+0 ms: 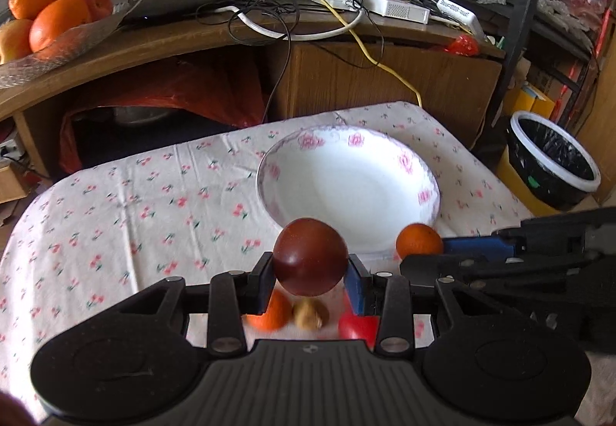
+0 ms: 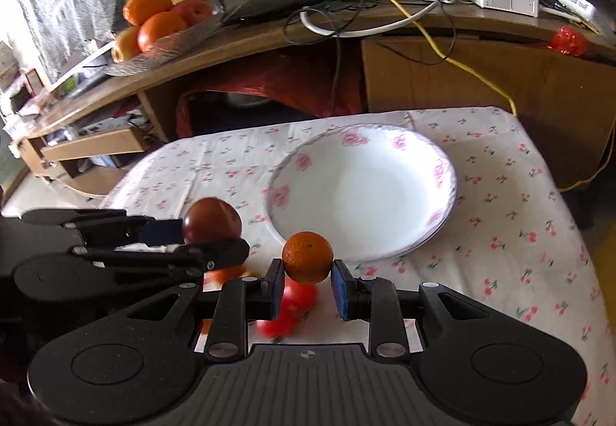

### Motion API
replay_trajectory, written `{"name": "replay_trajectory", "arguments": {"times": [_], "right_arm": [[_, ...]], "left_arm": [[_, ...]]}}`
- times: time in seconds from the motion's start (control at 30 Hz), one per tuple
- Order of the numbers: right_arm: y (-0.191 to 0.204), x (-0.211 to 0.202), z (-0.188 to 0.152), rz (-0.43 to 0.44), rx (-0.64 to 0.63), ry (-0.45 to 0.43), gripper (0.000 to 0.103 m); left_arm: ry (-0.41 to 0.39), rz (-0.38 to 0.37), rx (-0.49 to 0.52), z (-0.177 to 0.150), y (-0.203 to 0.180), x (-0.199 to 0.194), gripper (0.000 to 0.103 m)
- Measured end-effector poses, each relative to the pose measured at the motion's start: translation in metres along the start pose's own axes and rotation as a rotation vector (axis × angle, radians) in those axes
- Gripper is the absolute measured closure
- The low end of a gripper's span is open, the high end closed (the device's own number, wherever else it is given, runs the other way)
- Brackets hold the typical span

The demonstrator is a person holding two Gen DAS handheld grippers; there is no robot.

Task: Organize fruits
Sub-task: 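Carry the dark tomato with the left gripper into the bowl while the right gripper drops the tangerine there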

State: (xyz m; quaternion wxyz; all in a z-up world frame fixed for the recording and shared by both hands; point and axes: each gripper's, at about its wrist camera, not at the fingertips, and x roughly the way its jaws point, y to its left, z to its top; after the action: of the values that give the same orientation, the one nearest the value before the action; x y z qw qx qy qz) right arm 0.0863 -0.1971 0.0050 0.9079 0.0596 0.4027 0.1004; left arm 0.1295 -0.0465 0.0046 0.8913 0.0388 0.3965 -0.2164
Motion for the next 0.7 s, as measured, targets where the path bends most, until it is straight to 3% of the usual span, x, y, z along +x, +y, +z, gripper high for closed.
{"name": "replay_trajectory", "arguments": {"times": [0.37, 0.7], "right_arm": [[-0.028, 0.021, 0.011, -0.046, -0.01, 0.017, 0.081], [-0.033, 0.033, 0.016, -0.051, -0.032, 0.023, 0.078]], "left_arm": [[0.03, 0.012, 0.017, 0.017, -0.015, 0.037, 0.057], [0.046, 0.016, -0.012, 0.018, -0.012, 0.049, 0.057]]}}
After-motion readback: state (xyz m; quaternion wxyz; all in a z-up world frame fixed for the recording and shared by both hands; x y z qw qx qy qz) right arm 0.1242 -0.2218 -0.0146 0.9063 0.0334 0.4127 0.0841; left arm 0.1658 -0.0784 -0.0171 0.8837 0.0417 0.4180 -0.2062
